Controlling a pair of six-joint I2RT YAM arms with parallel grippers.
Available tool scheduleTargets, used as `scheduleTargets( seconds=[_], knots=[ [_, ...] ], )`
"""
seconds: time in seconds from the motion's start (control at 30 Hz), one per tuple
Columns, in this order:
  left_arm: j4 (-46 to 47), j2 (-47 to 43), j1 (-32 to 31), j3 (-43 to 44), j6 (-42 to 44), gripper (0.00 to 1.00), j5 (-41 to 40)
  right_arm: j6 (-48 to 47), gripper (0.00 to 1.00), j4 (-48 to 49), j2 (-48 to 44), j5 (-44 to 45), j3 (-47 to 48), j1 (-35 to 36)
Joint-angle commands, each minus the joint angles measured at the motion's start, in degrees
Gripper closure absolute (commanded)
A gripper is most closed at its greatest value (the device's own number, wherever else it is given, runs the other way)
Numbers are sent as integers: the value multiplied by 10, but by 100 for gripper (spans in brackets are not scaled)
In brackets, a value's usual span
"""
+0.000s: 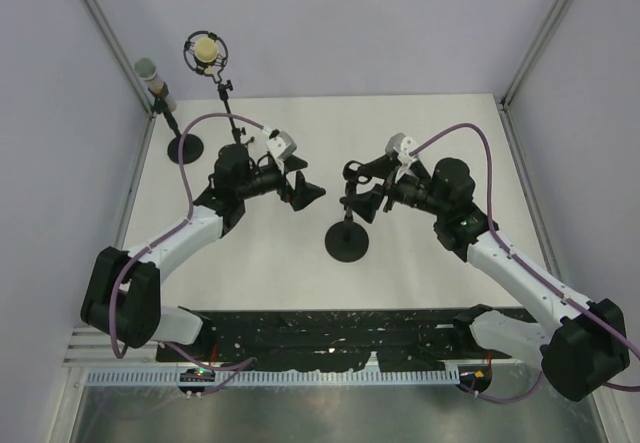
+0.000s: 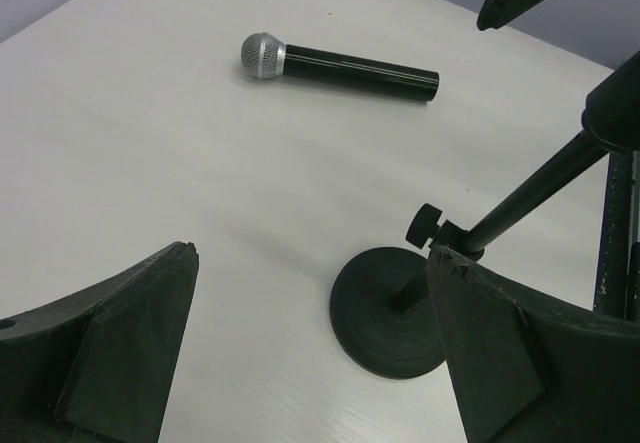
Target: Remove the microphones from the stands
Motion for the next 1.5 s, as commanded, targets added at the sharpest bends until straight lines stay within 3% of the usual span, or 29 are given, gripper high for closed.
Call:
scheduleTargets(
  seconds=[0.0,0.27,0.4,0.53,0.63,0.77,0.93,1.2,1.37,1.47],
  knots=[
    [17,12,2,18,-21,0,-18,30,7,45,10,35,10,8],
    [14,20,3,20,-26,0,-35,42,27,6,22,77,39,33],
    [10,30,2,27,-36,0,-23,24,43,-25,24,82,59,34],
    [14,38,2,31,-52,0,5,-37,52,-74,34,17,106,34],
    [27,40,2,30,-72,0,44,-75,66,-118,49,-37,143,31],
    [58,46,2,27,-113,0,95,-100,73,-144,57,-87,160,29],
    [88,65,-6,23,-151,1,112,-141,74,-161,53,-114,155,17],
    [154,150,-21,55,-288,5,116,-109,71,-122,56,-175,120,-19],
    [191,187,-23,71,-377,12,119,-91,71,-101,50,-197,104,-23],
    [201,203,-24,85,-422,23,133,-90,71,-100,48,-201,95,-23]
  ],
)
